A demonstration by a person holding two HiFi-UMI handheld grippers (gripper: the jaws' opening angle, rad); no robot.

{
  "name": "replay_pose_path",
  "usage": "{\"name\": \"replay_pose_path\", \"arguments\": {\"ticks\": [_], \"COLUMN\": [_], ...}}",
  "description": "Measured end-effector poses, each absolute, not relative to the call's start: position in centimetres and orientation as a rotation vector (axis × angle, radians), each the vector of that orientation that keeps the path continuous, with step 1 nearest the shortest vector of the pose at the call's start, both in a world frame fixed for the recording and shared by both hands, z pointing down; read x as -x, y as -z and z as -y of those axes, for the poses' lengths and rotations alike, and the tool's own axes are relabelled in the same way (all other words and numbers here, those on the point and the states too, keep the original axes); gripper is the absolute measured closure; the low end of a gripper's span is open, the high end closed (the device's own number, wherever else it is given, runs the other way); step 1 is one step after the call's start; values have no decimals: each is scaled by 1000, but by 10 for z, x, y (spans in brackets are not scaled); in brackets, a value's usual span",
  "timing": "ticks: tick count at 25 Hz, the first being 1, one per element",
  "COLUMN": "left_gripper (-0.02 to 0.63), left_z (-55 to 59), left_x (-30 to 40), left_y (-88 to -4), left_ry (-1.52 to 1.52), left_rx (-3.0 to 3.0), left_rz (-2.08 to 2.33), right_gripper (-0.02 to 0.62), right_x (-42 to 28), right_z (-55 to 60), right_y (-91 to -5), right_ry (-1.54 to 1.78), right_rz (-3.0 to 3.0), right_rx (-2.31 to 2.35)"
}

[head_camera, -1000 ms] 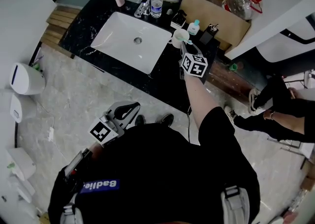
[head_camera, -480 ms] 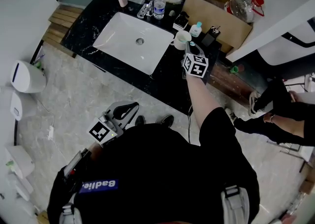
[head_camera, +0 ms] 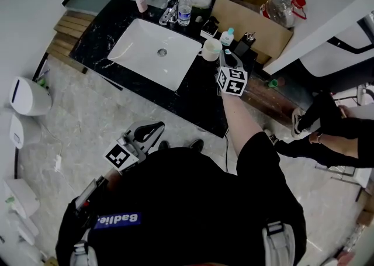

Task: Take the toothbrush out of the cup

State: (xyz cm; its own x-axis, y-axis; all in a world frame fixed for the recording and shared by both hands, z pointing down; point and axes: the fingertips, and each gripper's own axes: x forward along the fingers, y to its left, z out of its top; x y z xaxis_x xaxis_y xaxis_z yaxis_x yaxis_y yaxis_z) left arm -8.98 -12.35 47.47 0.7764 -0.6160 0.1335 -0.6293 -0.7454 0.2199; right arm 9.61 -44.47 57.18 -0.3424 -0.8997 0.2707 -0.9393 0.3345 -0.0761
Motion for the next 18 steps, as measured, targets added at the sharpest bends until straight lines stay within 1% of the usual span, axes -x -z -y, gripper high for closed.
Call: {"name": "replay_pose_path", "arguments": {"ticks": [18], "left_gripper": [598], "left_z": [121], "left_x": [75], "left_y": [-466], "left_ry": [3], "left_rx": [-2777], "left_rz": [857], "right_gripper": [554], "right_x": [-100], "right_z": [378], "right_y": [-511], "right_ry": [-157], "right_rz": [2515], "right_rx": [-1667]}}
